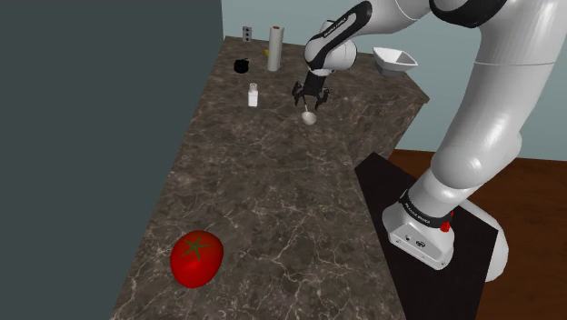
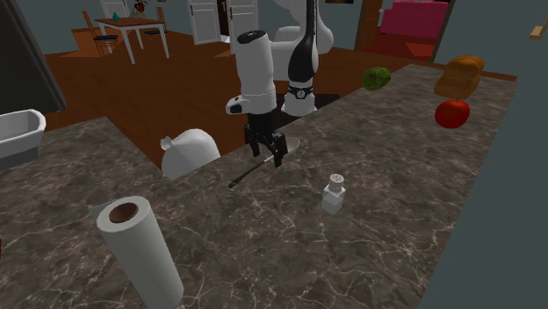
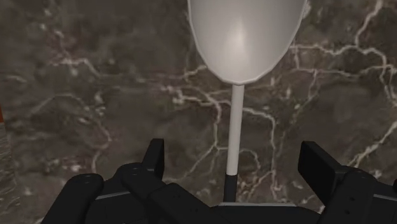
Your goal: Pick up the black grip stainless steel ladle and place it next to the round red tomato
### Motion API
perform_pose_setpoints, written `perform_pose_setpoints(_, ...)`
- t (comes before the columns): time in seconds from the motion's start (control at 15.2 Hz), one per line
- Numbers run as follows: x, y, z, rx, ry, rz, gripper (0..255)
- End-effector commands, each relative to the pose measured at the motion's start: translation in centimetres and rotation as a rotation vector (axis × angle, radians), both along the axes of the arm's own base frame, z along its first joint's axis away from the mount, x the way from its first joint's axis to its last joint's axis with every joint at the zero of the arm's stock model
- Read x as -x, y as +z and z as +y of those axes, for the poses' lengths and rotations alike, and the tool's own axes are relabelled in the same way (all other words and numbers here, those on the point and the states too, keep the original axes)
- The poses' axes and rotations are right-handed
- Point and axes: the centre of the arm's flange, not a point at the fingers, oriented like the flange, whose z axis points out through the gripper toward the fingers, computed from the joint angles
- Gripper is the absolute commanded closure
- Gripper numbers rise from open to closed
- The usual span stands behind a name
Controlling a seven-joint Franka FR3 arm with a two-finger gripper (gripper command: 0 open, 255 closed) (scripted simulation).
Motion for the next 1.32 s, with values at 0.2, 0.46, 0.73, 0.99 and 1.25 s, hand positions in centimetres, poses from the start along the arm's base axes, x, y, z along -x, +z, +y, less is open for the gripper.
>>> perform_pose_setpoints(0.2, 0.0, 0.0, 0.0, 0.000, 0.000, 0.000, 255)
perform_pose_setpoints(0.46, 0.0, 0.0, 0.0, 0.000, 0.000, 0.000, 255)
perform_pose_setpoints(0.73, 0.0, 1.1, 0.0, 0.000, 0.000, 0.000, 255)
perform_pose_setpoints(0.99, 0.0, 3.2, 0.0, 0.000, 0.000, 0.000, 255)
perform_pose_setpoints(1.25, 0.0, 5.3, 0.0, 0.000, 0.000, 0.000, 255)
